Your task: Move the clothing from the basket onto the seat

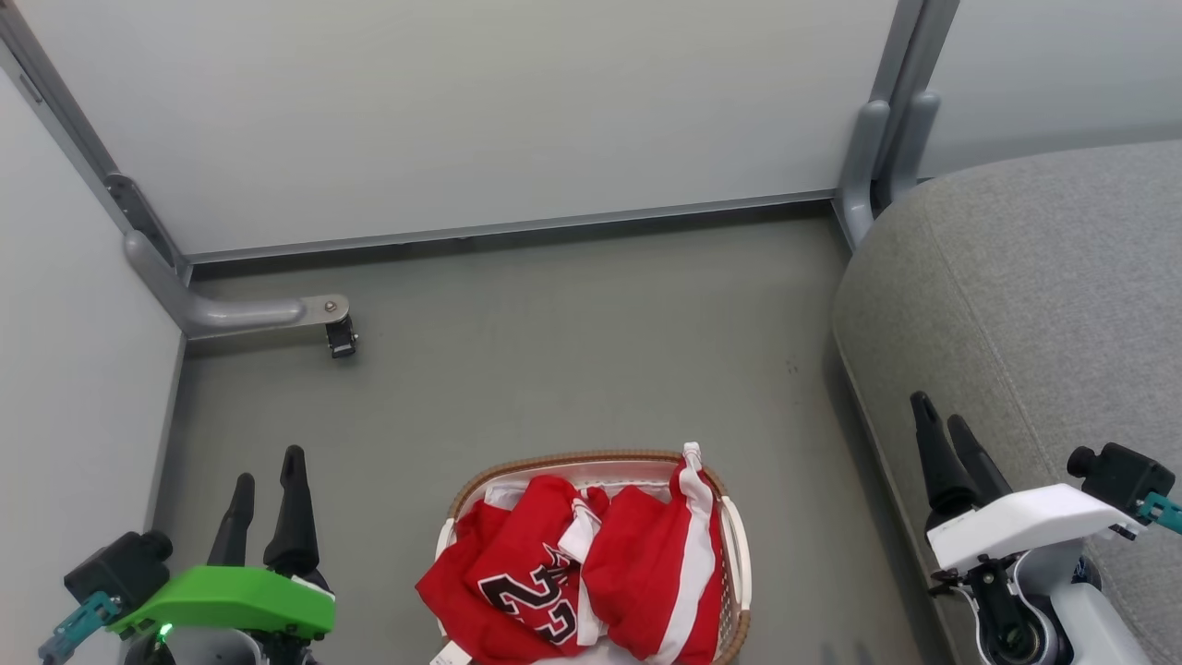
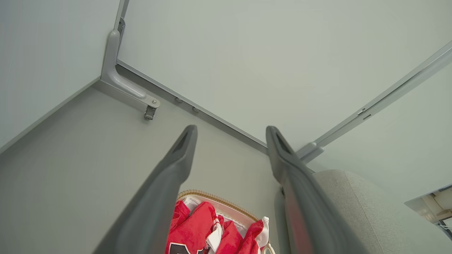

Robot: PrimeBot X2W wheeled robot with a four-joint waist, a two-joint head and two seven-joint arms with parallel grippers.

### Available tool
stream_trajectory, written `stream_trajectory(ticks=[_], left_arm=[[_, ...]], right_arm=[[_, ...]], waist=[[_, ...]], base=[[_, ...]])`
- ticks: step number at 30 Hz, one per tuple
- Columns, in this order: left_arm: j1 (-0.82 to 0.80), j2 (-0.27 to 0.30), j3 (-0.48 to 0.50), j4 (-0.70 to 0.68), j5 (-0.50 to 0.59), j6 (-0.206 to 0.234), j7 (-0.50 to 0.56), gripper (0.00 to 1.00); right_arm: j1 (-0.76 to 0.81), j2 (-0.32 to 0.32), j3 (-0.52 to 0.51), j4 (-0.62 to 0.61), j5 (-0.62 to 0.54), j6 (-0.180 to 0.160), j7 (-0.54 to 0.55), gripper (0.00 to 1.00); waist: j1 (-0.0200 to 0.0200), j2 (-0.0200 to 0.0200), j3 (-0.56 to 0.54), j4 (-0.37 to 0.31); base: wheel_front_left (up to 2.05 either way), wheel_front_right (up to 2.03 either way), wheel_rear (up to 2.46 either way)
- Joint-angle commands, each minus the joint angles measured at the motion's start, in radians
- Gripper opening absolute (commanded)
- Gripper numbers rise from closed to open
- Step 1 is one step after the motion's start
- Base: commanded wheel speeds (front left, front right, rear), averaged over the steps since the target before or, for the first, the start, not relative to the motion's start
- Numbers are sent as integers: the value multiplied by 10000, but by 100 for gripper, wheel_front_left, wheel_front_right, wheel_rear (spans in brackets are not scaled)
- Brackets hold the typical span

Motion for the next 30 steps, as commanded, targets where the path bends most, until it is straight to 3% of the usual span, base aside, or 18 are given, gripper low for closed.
stream_trajectory(ticks=[1, 30], left_arm=[[29, 138, -13, -91, 458, 47, -103, 100], [221, 529, -791, -117, 3885, 290, -880, 100]], right_arm=[[-242, -144, 73, -33, -389, 3, -118, 100], [-389, -340, 668, 443, -3751, 3, -895, 100]], waist=[[0, 0, 4, -4], [0, 0, 75, -5]], base=[[0, 0, 0], [0, 0, 0]])
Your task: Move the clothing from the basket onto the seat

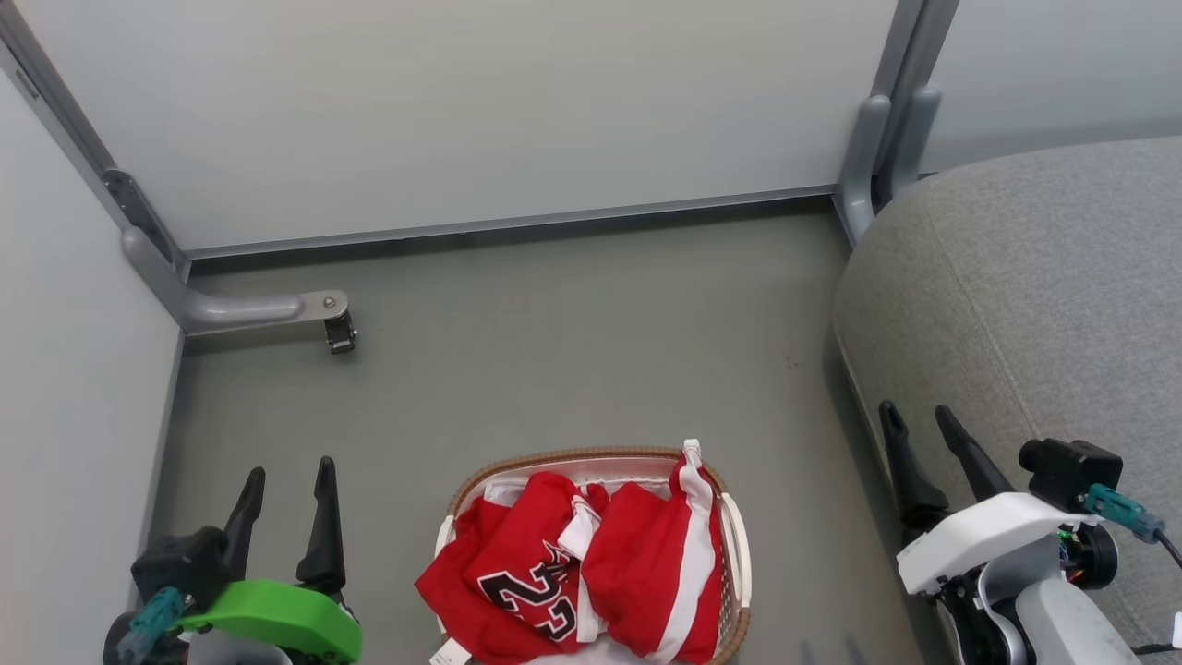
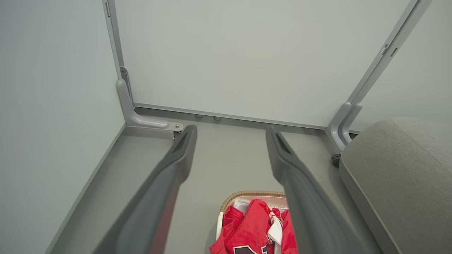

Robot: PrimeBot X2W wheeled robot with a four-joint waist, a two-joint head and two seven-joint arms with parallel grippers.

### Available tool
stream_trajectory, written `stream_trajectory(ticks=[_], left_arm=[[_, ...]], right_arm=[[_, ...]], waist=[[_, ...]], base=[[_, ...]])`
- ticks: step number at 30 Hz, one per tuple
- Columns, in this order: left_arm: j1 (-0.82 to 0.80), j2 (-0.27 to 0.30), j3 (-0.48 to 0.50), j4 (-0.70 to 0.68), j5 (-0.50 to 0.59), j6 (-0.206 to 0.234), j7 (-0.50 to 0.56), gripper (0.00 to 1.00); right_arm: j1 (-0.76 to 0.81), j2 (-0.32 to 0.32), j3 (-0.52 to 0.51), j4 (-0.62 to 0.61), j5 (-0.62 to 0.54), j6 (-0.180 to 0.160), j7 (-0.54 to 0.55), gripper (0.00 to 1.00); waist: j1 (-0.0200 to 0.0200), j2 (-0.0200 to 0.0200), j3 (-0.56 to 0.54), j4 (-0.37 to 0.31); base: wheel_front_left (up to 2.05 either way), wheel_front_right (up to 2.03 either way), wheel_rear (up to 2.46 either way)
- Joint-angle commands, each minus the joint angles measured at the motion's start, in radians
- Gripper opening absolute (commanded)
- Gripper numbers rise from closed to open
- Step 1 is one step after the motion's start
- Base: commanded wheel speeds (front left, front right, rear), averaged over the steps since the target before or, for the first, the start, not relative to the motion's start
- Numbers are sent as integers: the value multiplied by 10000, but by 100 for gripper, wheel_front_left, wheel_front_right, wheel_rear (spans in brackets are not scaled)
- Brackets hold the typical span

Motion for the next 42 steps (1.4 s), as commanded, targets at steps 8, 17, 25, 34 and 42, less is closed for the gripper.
stream_trajectory(ticks=[8, 17, 25, 34, 42], left_arm=[[147, 133, -127, -140, 957, 85, -270, 100], [254, 65, -176, -164, 1686, 152, -450, 100], [424, 13, -34, -111, 2255, 171, -616, 100], [500, -6, 65, -144, 2965, 72, -790, 100], [319, -33, 4, -203, 3619, 20, -910, 100]], right_arm=[[-234, -139, 114, 123, -877, 3, -275, 100], [-182, -135, 177, 274, -1581, 3, -460, 100], [-197, -105, 248, 420, -2132, 2, -632, 100], [-280, -137, 396, 574, -2587, 2, -794, 100], [-486, -168, 481, 483, -3058, 2, -927, 100]], waist=[[0, 0, 29, -18], [0, 0, 33, -3], [0, 0, 38, 6], [0, 0, 101, -5], [0, 0, 449, -22]], base=[[0, 0, 0], [0, 0, 0], [0, 0, 0], [0, 0, 0], [0, 0, 0]])
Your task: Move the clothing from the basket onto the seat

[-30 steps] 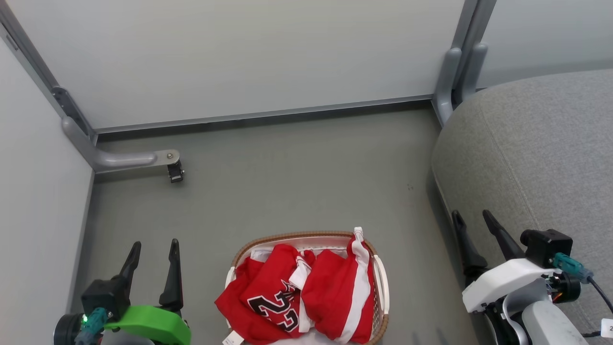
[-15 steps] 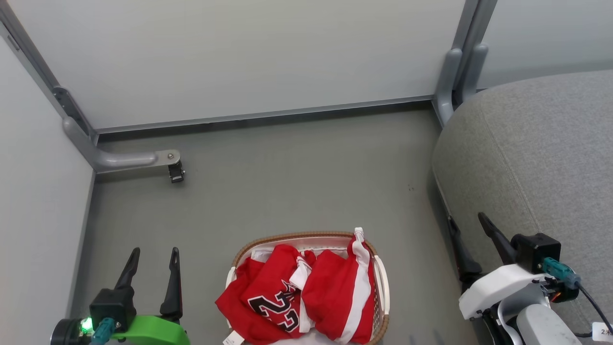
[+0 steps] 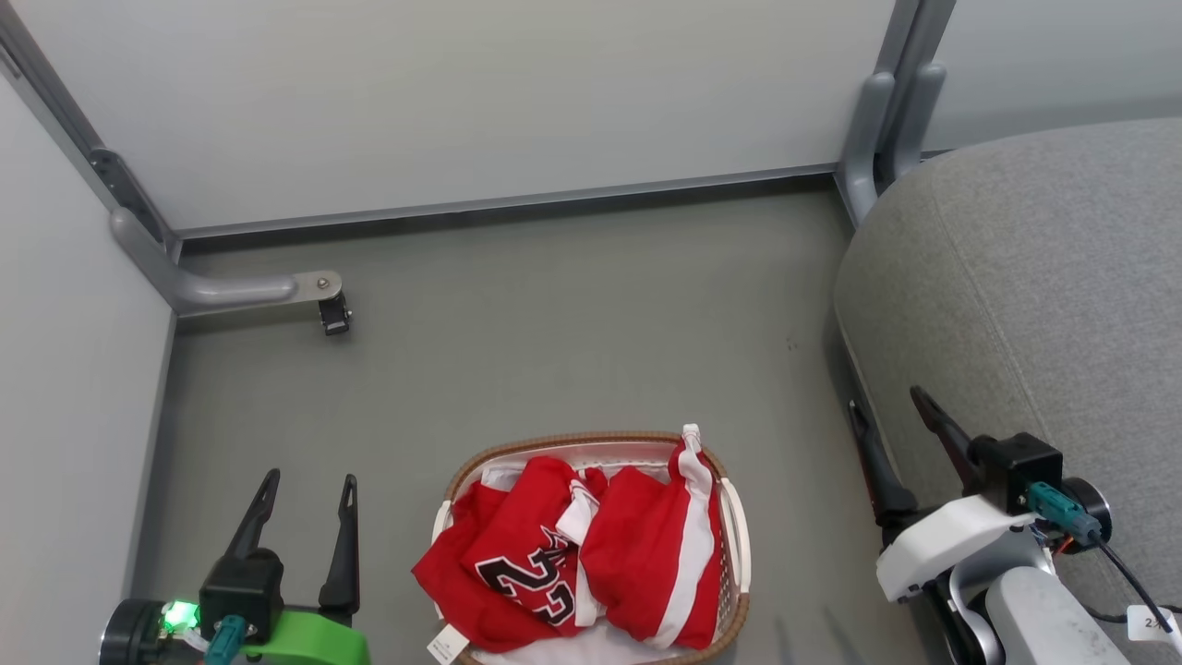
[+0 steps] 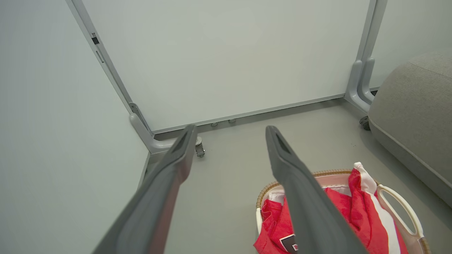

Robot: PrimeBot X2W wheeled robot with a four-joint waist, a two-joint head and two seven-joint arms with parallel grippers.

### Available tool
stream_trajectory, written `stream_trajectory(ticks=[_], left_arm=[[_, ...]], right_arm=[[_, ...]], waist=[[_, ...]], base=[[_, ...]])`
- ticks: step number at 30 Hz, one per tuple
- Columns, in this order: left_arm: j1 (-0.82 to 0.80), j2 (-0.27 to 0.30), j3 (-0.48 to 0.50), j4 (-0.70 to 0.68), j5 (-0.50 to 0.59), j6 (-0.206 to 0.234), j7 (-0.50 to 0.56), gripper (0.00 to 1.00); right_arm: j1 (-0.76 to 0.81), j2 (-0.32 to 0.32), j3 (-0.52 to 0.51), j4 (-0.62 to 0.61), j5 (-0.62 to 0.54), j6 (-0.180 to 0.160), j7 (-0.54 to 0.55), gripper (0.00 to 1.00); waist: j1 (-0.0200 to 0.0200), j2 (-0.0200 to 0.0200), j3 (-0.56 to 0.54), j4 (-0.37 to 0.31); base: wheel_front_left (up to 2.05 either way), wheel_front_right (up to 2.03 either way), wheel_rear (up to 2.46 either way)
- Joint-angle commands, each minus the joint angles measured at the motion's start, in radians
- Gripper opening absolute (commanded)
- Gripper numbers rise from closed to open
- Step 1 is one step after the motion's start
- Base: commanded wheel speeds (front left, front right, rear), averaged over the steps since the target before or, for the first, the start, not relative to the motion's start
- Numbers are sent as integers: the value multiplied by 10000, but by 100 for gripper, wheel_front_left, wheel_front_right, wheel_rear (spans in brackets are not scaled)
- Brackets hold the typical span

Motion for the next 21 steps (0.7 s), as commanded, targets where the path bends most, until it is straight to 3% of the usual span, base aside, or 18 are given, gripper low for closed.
stream_trajectory(ticks=[1, 21], left_arm=[[-200, -19, -51, -48, 264, -28, -80, 100], [-1713, -82, -818, 393, 588, -145, -97, 100]], right_arm=[[-175, -96, 10, -78, -204, 0, -89, 100], [-1196, 56, -444, -1113, -410, -1, -106, 100]], waist=[[0, 0, 251, -6], [0, 0, 2520, -275]], base=[[0, 0, 0], [0, 0, 0]])
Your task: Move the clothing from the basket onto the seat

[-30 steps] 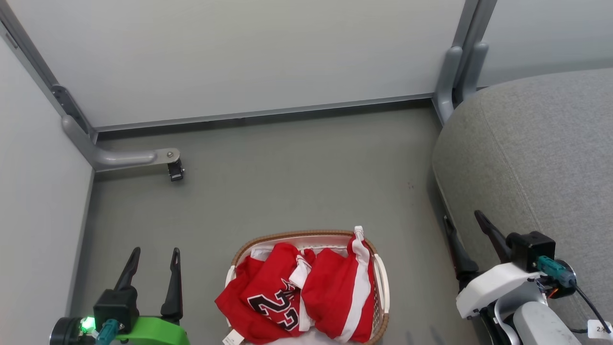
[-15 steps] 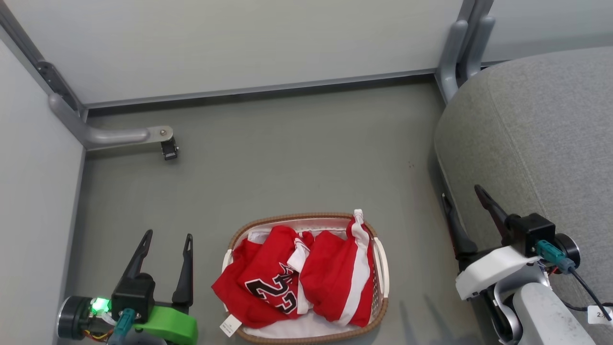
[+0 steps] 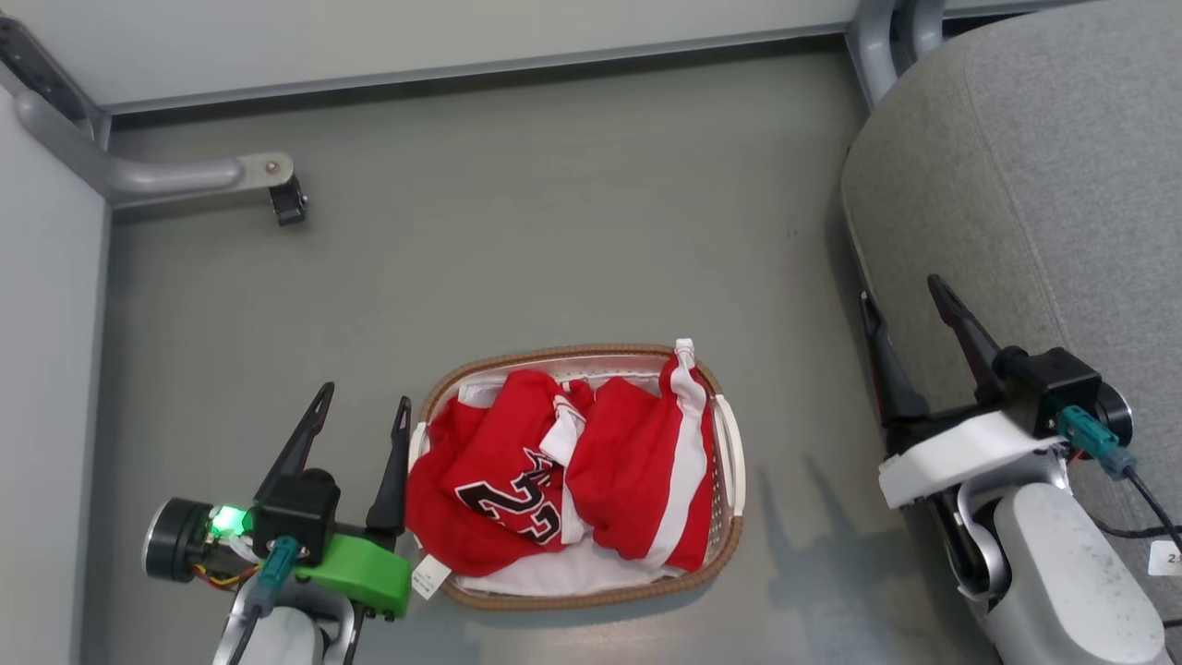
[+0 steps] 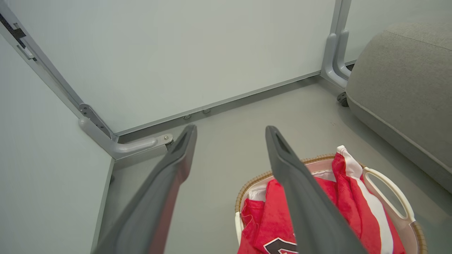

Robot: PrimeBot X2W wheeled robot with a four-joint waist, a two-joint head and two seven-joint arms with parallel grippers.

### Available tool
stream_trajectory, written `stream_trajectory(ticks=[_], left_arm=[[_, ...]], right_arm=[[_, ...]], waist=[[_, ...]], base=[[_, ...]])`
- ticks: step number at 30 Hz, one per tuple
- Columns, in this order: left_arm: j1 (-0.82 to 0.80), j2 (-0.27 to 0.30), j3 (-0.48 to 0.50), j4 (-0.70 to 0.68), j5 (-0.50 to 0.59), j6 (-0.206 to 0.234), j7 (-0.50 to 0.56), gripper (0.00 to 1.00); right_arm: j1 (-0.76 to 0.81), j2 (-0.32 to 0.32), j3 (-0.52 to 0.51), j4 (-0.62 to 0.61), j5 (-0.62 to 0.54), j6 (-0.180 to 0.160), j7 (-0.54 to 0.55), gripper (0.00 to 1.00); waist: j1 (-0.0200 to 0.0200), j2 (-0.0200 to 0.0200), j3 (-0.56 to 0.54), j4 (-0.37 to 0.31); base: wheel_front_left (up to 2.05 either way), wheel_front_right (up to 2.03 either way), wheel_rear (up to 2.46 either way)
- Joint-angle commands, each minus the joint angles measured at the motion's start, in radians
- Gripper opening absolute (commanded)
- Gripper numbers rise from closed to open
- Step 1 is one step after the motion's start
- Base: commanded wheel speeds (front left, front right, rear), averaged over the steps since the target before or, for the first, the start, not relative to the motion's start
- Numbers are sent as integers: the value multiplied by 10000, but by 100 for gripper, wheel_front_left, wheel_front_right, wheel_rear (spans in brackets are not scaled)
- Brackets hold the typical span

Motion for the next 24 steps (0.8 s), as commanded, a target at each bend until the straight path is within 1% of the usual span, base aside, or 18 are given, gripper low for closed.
stream_trajectory(ticks=[1, 14, 24], left_arm=[[-305, 32, -24, 51, 4, -45, -36, 100], [-1608, -86, -645, 486, -128, -134, -36, 100], [-2476, -108, -1118, 1337, -228, -195, -36, 100]], right_arm=[[-213, -11, -59, -97, -92, -3, -47, 100], [-1106, 188, -235, -741, -93, -3, -47, 100], [-1586, 298, -137, -1055, -128, -3, -47, 100]], waist=[[0, 0, 622, -129], [0, 0, 2191, -546], [0, 0, 3261, -801]], base=[[0, 0, 0], [0, 0, 0], [0, 0, 0]])
